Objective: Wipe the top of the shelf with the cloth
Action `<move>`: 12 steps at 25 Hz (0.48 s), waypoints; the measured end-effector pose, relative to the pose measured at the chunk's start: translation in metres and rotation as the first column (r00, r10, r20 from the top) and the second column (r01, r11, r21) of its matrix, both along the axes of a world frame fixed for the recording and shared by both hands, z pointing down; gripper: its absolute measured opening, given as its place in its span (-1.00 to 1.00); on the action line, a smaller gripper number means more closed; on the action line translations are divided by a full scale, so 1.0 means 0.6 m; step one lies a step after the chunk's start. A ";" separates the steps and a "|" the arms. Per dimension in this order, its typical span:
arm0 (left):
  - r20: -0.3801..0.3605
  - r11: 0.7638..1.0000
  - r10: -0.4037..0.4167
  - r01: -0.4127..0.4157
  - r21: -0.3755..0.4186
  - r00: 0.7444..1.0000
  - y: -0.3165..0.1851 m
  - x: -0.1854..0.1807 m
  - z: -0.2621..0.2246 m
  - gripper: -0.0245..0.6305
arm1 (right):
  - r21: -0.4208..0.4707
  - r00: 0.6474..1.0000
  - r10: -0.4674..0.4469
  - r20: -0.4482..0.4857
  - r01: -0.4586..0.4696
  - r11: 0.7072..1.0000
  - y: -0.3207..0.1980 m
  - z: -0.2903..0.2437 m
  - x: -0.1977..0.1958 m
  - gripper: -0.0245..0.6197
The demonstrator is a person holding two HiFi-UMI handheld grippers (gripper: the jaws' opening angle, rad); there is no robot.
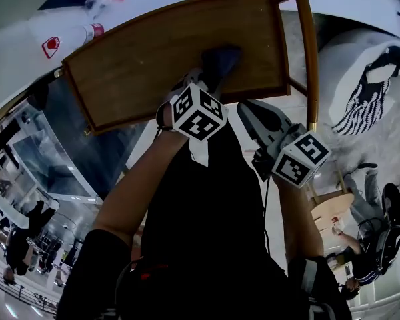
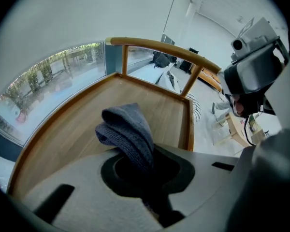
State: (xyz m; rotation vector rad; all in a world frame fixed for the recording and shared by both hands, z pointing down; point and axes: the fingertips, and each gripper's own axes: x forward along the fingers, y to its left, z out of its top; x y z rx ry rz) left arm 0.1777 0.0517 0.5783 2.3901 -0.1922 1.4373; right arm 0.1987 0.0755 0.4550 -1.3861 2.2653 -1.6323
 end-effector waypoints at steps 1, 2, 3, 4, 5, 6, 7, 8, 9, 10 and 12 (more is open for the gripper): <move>-0.002 1.000 0.008 -0.008 0.001 1.000 0.003 0.008 0.000 -0.78 | 0.001 1.000 0.007 0.000 -0.007 1.000 0.002 0.000 0.006 -0.91; -0.004 1.000 0.016 -0.016 0.001 1.000 0.005 0.015 0.000 -0.78 | 0.003 1.000 0.014 -0.001 -0.014 1.000 0.003 0.000 0.012 -0.91; -0.006 1.000 0.023 -0.023 0.001 1.000 0.007 0.022 0.000 -0.78 | 0.004 1.000 0.021 -0.001 -0.021 1.000 0.005 0.000 0.017 -0.91; -0.007 1.000 0.030 -0.030 0.001 1.000 0.010 0.028 -0.001 -0.78 | 0.005 1.000 0.027 -0.001 -0.027 1.000 0.007 -0.001 0.022 -0.91; -0.009 0.999 0.037 -0.037 0.000 0.999 0.012 0.034 -0.001 -0.78 | 0.005 0.999 0.033 -0.001 -0.033 0.999 0.009 -0.001 0.026 -0.91; -0.010 0.999 0.043 -0.043 0.000 0.999 0.014 0.039 -0.002 -0.78 | 0.005 0.999 0.037 -0.001 -0.037 0.999 0.010 -0.001 0.030 -0.91; -0.012 0.999 0.049 -0.049 0.000 0.999 0.015 0.045 -0.002 -0.78 | 0.004 0.999 0.042 -0.001 -0.042 0.999 0.012 -0.001 0.033 -0.91; -0.014 0.999 0.055 -0.055 0.001 0.998 0.017 0.050 -0.002 -0.78 | 0.004 0.999 0.045 -0.001 -0.045 0.999 0.013 0.000 0.036 -0.91; -0.016 0.998 0.059 -0.059 0.001 0.998 0.018 0.055 -0.003 -0.78 | 0.003 0.999 0.048 -0.001 -0.048 0.999 0.014 0.000 0.039 -0.91; -0.018 0.998 0.063 -0.063 0.001 0.998 0.019 0.060 -0.003 -0.78 | 0.003 0.999 0.050 -0.001 -0.050 0.999 0.015 0.000 0.042 -0.91; -0.023 0.997 0.072 -0.072 0.000 0.997 0.021 0.068 -0.003 -0.78 | 0.002 0.998 0.057 -0.001 -0.057 0.998 0.017 0.001 0.047 -0.91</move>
